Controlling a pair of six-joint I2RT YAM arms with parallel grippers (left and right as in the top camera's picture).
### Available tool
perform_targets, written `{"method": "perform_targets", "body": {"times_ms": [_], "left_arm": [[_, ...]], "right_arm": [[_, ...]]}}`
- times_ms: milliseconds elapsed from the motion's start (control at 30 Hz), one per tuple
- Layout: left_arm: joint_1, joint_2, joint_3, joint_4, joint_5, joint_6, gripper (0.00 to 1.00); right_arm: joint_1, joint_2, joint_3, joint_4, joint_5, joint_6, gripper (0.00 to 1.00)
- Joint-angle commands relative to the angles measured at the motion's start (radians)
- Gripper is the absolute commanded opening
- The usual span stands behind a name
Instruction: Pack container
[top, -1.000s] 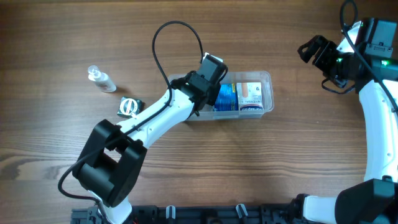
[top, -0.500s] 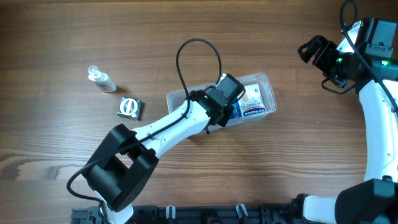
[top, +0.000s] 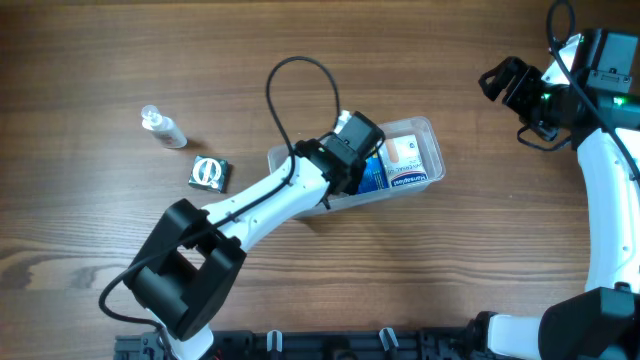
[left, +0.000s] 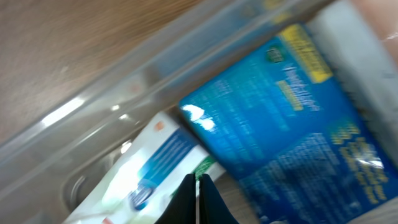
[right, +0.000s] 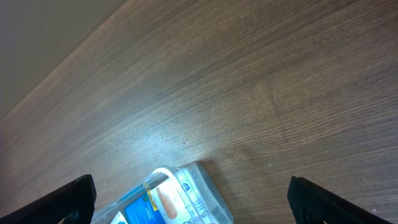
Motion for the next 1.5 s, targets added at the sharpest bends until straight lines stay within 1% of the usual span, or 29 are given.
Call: {"method": "perform_targets", "body": {"times_ms": [0, 300, 400, 433, 533, 733, 867, 967, 1200, 1467], "left_arm": [[0.042, -0.033, -0.008, -0.003, 0.002, -0.139, 0.06], [0.216, -0.031, -0.008, 0.140, 0.004, -0.108, 0.08], [0.254, -0.031, -0.008, 0.164, 0.048, -0.055, 0.08], [0.260, -0.031, -0.007, 0.163, 0.055, -0.055, 0.07], [0.257, -0.039, -0.005, 0.135, 0.064, -0.055, 0.06], [0.200, -0.100, -0.004, 0.057, 0.124, -0.057, 0.07], [0.156, -0.109, -0.005, -0.045, 0.141, -0.145, 0.07], [0.141, -0.107, -0.005, -0.077, 0.141, -0.166, 0.07], [0.143, -0.087, -0.006, -0.098, 0.140, -0.222, 0.06], [0.162, 0.004, -0.006, -0.092, 0.133, -0.220, 0.06]], "right_arm": [[0.000, -0.024, 0.002, 0.004, -0.015, 0.006, 1.00], [0.000, -0.024, 0.002, 0.004, -0.015, 0.006, 1.00], [0.000, -0.024, 0.002, 0.004, -0.015, 0.006, 1.00], [0.000, -0.024, 0.002, 0.004, -0.015, 0.006, 1.00], [0.000, -0.024, 0.002, 0.004, -0.015, 0.006, 1.00], [0.000, -0.024, 0.002, 0.004, -0.015, 0.006, 1.00], [0.000, -0.024, 0.002, 0.004, -0.015, 0.006, 1.00], [0.000, -0.024, 0.002, 0.004, -0.015, 0.006, 1.00], [0.000, -0.024, 0.002, 0.004, -0.015, 0.006, 1.00], [0.000, -0.024, 0.002, 0.004, -0.015, 0.006, 1.00]]}}
